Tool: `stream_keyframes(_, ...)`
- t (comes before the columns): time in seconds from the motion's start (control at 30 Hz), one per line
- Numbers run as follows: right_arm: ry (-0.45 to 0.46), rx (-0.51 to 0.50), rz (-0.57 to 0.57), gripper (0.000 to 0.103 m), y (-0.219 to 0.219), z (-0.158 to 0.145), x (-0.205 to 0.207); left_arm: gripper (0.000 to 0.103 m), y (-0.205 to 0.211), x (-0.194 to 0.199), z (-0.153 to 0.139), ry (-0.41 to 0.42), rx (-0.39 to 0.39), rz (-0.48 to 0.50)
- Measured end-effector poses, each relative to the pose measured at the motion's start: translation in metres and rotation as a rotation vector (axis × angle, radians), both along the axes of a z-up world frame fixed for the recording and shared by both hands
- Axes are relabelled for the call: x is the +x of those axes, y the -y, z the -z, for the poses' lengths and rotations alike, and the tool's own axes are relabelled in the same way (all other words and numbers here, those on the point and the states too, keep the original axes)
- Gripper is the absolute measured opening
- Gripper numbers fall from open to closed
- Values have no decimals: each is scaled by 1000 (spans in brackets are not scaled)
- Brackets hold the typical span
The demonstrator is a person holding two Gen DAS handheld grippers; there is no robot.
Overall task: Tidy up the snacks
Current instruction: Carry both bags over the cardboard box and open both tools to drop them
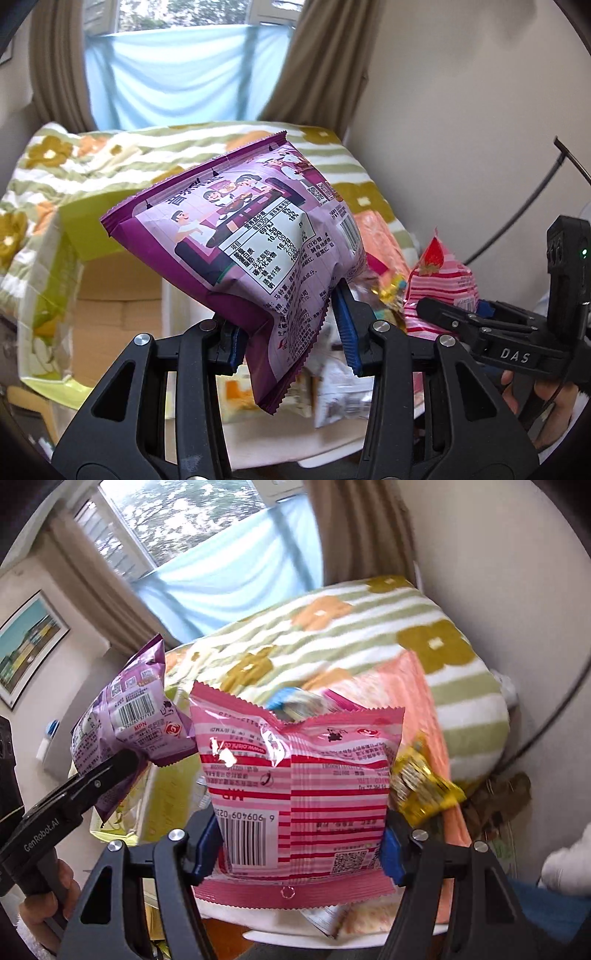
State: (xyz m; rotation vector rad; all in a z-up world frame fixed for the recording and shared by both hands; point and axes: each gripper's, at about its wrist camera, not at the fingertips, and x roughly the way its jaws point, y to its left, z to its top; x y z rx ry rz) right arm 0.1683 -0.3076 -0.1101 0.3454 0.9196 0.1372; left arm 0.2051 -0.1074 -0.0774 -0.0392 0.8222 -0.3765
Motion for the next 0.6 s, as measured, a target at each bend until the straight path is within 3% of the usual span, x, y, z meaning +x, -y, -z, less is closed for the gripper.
stream_keyframes(0.33, 41, -22, -161, 65, -116, -21, 56, 38, -120, 28, -15, 18, 24, -120)
stream_keyframes(0.6, 9, -20, -193, 65, -211, -9, 87, 38, -211, 63, 8, -46, 79, -136)
